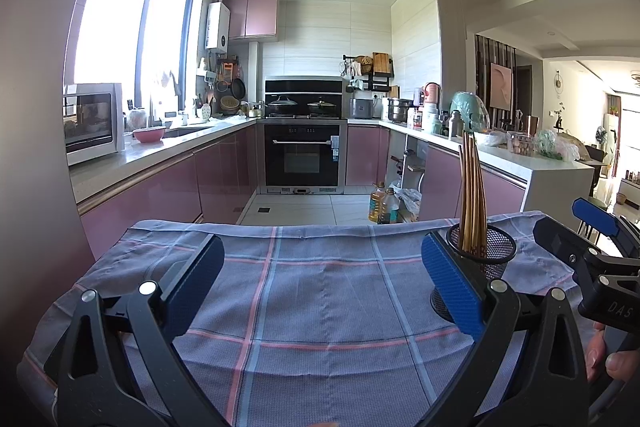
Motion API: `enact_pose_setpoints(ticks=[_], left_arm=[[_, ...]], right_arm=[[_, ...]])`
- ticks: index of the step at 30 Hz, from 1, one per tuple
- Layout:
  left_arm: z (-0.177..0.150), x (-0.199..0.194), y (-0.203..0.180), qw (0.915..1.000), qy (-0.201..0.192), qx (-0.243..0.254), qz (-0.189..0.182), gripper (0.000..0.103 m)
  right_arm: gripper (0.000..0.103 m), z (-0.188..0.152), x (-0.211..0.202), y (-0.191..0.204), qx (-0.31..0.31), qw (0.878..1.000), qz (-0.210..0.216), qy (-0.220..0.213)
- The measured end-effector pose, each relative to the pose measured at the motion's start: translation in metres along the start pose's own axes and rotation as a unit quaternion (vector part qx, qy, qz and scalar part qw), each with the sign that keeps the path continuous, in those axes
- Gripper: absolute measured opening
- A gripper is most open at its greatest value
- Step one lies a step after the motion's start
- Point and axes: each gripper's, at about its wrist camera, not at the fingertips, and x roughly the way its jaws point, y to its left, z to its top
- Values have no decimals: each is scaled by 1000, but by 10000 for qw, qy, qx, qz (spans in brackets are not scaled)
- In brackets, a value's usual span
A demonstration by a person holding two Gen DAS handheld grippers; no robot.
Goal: Organize utensils
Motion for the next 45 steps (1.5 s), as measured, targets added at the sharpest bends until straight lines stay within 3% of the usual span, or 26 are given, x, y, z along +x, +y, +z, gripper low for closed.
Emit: enact_pose_setpoints(ticks=[45], left_arm=[[-3, 1, 0, 10000, 21, -13, -25, 97]], right_arm=[[96, 3, -1, 4, 32, 10000, -40, 3]])
